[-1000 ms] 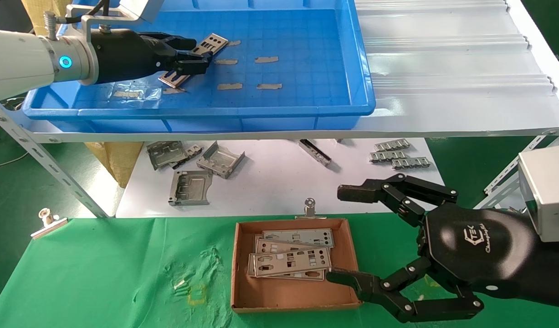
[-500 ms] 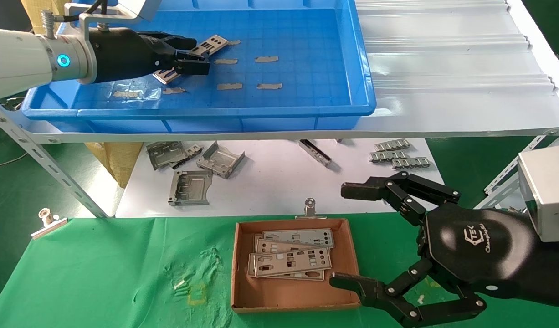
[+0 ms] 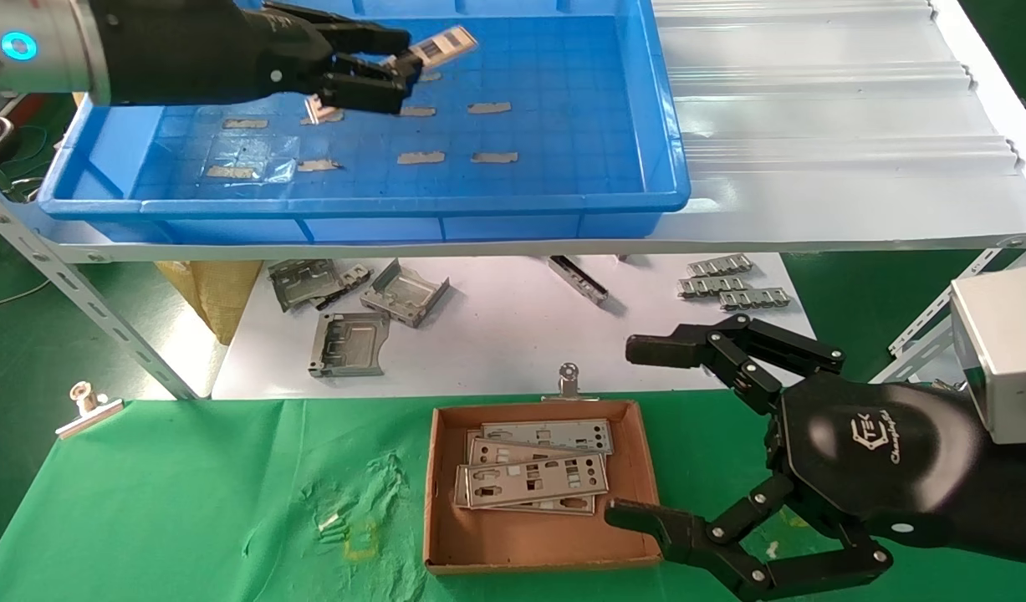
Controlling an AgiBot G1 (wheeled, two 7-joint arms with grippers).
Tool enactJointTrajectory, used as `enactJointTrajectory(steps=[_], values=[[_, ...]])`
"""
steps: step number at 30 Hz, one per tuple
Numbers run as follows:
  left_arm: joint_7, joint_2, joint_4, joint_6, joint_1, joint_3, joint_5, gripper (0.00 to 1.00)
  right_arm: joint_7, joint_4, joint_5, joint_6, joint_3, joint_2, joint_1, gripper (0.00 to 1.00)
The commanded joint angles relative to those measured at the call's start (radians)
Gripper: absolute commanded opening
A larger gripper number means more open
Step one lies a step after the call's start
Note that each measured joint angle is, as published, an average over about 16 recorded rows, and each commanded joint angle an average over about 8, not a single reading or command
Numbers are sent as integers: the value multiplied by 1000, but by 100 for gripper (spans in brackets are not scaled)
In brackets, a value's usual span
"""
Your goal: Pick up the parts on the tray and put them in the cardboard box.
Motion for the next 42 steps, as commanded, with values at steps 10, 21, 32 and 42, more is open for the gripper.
enactJointTrajectory(steps=[10,21,32,42], values=[[57,-32,-29,259,-32,10,3,0,0,0,0,0,0,0,0,100],[24,-81,-210,318,72,65,-78,0,0,0,0,0,0,0,0,100],[-153,-227,-609,282,252,193,-286,0,0,0,0,0,0,0,0,100],[-148,-181,-659,141,421,244,-251,0,0,0,0,0,0,0,0,100]])
